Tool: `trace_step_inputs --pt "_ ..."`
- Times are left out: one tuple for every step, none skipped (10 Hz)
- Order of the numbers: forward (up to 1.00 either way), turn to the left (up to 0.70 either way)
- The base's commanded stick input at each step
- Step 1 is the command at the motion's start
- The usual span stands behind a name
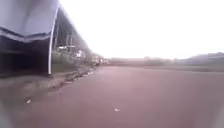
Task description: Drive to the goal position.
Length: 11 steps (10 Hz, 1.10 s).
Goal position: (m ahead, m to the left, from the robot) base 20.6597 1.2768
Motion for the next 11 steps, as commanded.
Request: trace_step_inputs --pt "0.7 0.0" --pt "0.7 0.0" --pt "0.7 0.0" --pt "0.7 0.0" --pt "0.7 0.0" --pt "0.7 0.0" --pt "0.7 0.0" --pt "0.7 0.0" --pt "0.7 0.0" --pt "0.7 0.0" --pt "0.7 0.0"
